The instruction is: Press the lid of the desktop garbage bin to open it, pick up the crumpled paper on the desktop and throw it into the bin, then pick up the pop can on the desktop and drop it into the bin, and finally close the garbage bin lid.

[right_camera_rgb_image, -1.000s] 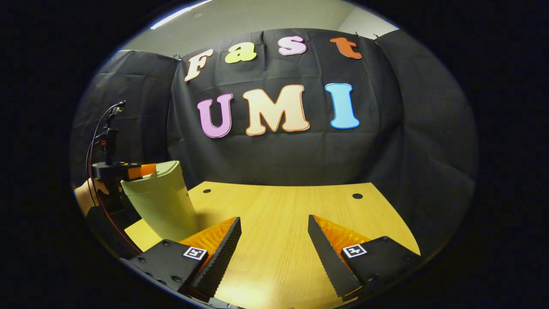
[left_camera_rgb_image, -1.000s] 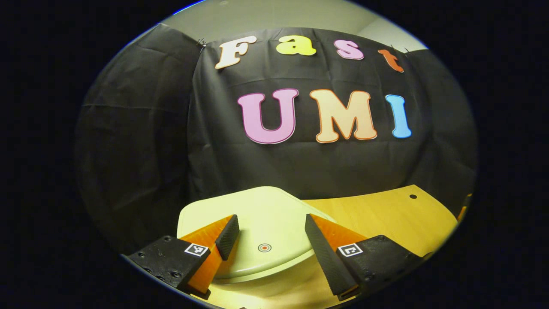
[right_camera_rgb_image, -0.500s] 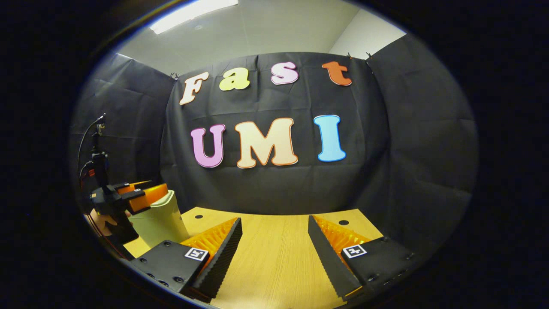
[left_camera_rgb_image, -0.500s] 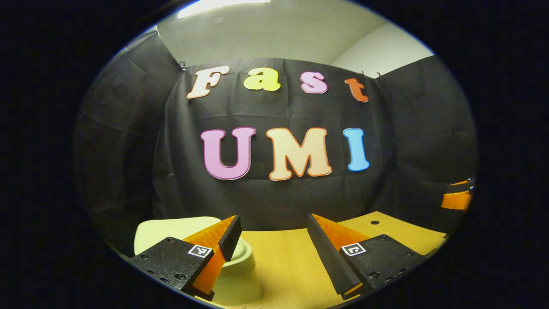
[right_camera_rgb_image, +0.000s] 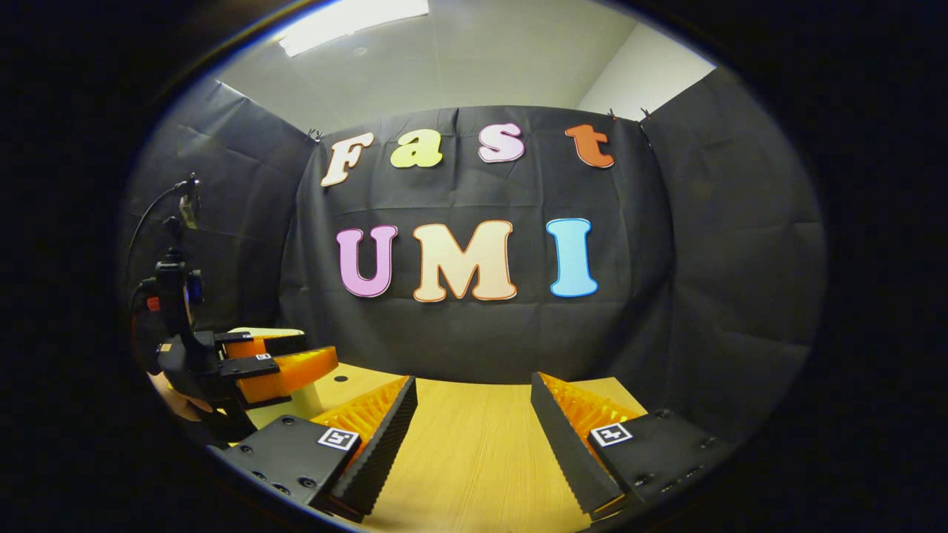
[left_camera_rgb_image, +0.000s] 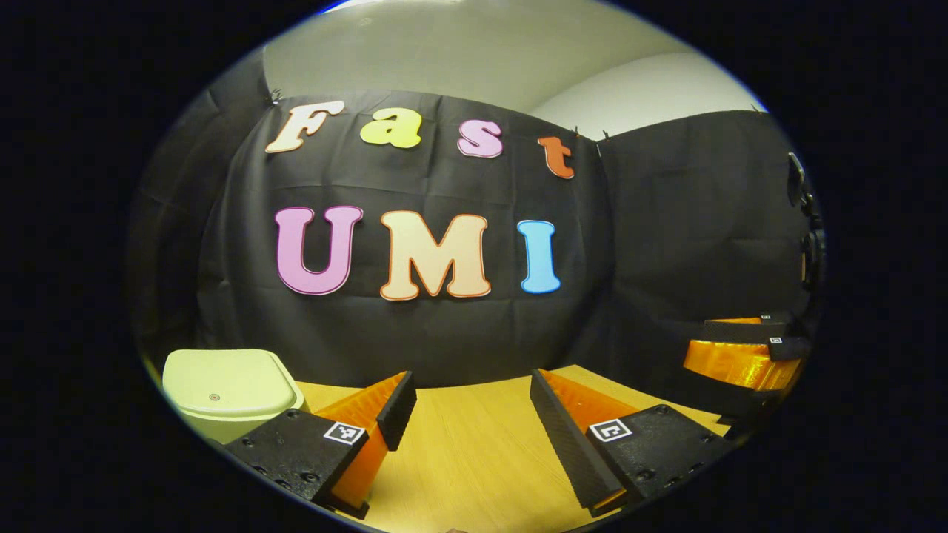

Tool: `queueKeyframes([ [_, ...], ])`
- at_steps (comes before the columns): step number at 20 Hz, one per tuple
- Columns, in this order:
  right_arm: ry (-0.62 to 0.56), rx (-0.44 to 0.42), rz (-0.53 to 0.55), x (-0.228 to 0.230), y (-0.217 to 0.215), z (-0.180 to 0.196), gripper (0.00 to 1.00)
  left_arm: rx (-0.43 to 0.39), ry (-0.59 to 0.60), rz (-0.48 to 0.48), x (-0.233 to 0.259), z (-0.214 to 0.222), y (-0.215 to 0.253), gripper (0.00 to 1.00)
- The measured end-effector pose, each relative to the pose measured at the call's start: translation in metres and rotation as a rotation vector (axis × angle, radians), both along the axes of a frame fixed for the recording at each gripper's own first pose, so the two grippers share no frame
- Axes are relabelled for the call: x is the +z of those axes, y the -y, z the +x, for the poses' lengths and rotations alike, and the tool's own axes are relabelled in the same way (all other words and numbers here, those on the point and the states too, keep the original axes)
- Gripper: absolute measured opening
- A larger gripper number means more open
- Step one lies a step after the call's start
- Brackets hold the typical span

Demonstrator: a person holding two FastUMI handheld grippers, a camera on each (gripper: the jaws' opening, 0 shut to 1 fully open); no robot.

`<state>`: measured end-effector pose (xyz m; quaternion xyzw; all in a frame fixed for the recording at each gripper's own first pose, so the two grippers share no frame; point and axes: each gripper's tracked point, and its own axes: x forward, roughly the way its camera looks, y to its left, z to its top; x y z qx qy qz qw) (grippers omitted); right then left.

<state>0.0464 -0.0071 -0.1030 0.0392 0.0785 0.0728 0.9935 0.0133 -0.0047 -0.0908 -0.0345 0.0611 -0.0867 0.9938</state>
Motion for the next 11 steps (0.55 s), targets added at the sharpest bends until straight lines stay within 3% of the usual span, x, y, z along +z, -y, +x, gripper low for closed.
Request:
queueKeyframes([
  [11,0.069,-0.015,0.011,0.021,0.002,0.003,0.97,0.022,-0.001,0.037,-0.003,-0.004,-0.013,0.94],
])
